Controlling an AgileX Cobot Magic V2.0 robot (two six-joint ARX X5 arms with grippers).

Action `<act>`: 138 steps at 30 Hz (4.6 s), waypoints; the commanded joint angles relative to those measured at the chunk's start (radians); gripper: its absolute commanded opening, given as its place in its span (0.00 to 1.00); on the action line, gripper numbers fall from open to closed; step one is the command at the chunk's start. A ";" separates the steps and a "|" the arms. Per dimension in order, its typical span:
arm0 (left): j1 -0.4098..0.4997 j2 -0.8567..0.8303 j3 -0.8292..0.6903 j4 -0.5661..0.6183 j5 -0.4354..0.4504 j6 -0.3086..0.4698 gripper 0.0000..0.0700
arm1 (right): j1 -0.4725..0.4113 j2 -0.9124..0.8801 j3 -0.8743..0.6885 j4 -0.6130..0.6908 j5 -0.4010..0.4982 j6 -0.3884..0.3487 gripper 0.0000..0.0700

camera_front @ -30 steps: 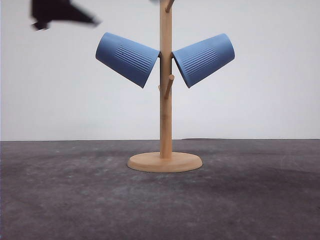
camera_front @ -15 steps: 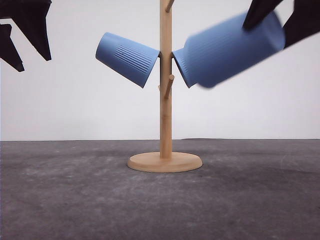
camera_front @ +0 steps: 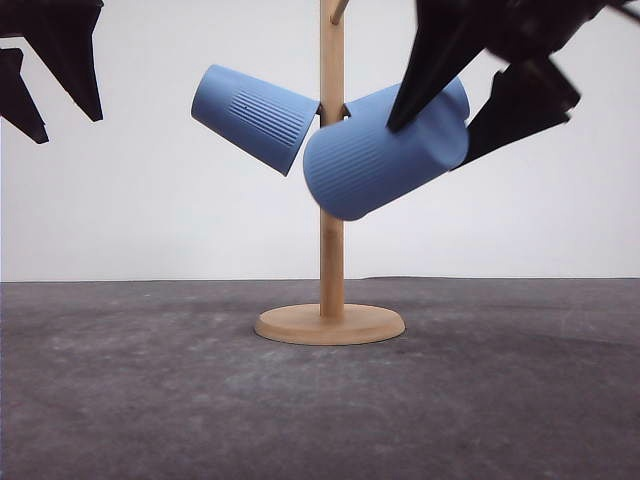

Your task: Place three cups

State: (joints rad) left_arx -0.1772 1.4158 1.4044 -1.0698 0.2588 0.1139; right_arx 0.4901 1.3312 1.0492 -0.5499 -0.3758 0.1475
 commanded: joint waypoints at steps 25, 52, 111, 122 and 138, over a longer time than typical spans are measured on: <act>-0.003 0.011 0.026 -0.005 -0.003 -0.003 0.56 | 0.011 0.148 0.098 0.112 0.051 0.051 0.71; 0.002 0.011 0.026 -0.051 -0.003 0.003 0.56 | -0.067 0.035 0.137 0.202 -0.121 0.093 0.71; 0.120 -0.295 0.006 -0.060 -0.055 -0.055 0.00 | -0.414 -0.464 0.135 -0.310 0.167 -0.211 0.02; 0.179 -0.762 -0.486 0.452 -0.132 -0.079 0.00 | -0.414 -0.464 0.135 -0.311 0.167 -0.211 0.02; 0.212 -1.413 -1.309 0.885 -0.247 -0.185 0.00 | -0.414 -0.464 0.135 -0.311 0.167 -0.211 0.02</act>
State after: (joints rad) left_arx 0.0351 0.0058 0.1025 -0.2007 0.0215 -0.0424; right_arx 0.0757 0.8607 1.1637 -0.8711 -0.2077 -0.0742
